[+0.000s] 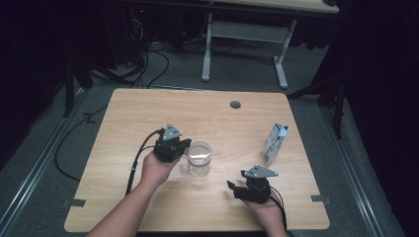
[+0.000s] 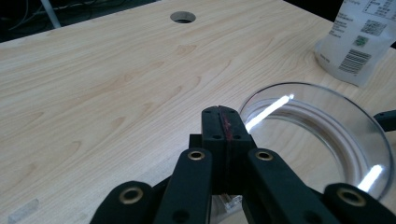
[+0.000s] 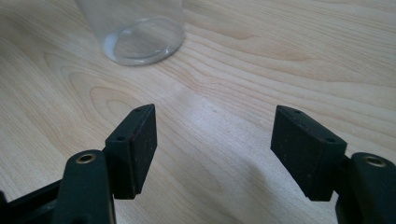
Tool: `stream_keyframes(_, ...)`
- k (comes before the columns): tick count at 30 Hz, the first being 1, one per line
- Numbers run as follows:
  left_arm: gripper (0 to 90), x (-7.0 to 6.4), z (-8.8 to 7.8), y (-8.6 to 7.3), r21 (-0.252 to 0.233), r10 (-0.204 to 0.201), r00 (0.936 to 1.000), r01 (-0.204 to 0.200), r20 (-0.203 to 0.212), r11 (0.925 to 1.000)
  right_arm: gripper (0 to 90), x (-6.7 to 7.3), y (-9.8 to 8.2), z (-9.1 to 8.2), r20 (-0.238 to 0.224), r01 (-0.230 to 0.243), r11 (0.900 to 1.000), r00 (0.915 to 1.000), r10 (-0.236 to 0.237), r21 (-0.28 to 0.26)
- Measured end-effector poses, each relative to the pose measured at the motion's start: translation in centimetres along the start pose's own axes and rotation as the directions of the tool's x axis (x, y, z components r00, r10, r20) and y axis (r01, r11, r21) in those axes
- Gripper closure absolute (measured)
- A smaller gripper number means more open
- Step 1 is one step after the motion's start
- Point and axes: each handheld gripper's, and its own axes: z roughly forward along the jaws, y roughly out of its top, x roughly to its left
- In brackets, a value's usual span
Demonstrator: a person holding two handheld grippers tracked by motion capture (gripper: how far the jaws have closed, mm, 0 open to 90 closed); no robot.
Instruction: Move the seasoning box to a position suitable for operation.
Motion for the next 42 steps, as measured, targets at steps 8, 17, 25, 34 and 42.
stream_keyframes(8,90.0,-0.6,-0.6,-0.8,-0.018,-0.005,0.9999,0.005,0.014,0.9998,31.8,0.4,0.1,0.1,-0.002,0.009,1.000,1.0000,-0.009,0.004)
stream_keyframes(17,89.9,-0.5,-1.9,-1.6,-0.083,-0.050,0.9983,0.047,-0.030,0.9954,35.3,0.5,0.1,0.0,-0.005,0.000,1.000,1.0000,0.000,-0.006)
stream_keyframes(25,90.0,-1.4,-4.9,-6.0,-0.093,-0.080,0.9962,0.076,-0.036,0.9927,39.4,0.5,0.0,0.1,-0.018,-0.015,1.000,0.9997,0.015,-0.007)
stream_keyframes(34,90.0,-2.3,-2.9,-8.1,-0.024,-0.068,0.9974,0.067,-0.024,0.9974,39.3,1.0,0.1,0.4,-0.019,0.000,1.000,0.9998,0.000,0.008)
stream_keyframes(42,90.0,-0.9,-1.7,-7.6,-0.039,-0.096,0.9946,0.094,-0.039,0.9948,39.4,0.8,0.0,0.4,-0.017,-0.014,1.000,0.9998,0.014,0.003)
